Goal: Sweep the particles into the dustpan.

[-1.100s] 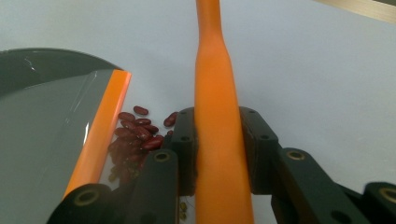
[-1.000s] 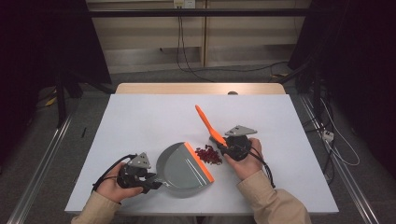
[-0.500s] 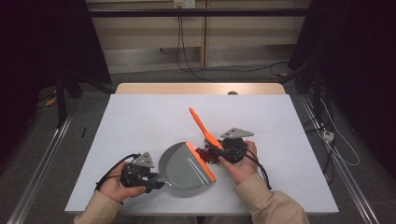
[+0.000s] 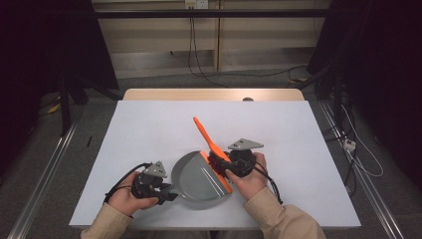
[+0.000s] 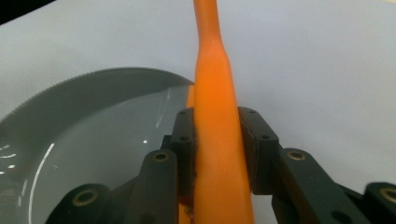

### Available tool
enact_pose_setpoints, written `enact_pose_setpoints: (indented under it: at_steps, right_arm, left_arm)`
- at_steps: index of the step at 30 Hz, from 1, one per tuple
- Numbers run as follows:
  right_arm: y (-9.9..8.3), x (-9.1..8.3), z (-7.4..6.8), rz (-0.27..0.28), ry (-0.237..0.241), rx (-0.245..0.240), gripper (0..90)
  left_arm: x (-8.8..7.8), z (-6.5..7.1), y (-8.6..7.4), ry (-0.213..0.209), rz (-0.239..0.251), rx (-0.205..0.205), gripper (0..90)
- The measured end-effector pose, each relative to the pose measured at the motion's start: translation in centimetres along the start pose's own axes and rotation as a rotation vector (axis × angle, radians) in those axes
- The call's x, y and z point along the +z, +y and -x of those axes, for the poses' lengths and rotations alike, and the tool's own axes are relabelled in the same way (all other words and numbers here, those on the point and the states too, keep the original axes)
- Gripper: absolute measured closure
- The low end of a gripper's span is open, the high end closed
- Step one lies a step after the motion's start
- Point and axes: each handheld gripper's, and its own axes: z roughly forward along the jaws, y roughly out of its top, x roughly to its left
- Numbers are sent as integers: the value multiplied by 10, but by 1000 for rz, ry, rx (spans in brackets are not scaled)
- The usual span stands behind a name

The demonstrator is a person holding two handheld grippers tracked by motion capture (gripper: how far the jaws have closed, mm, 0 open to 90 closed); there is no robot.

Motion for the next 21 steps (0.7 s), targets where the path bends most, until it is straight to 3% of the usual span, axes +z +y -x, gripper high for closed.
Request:
enact_pose_setpoints:
  at_steps: [9,12,15,21]
  right_arm:
    - [1,3,-16,29,19,-9,702]
    - [5,4,-23,47,67,7,706]
    - [11,4,-33,63,77,-28,707]
    - [19,-3,-16,100,67,-15,707]
  left_arm:
    - [0,0,0,-1,3,-10,629]
    - [0,0,-1,-2,4,-10,629]
    - [-1,-1,-1,-2,7,-8,629]
    - [-1,-2,-3,-5,17,-15,629]
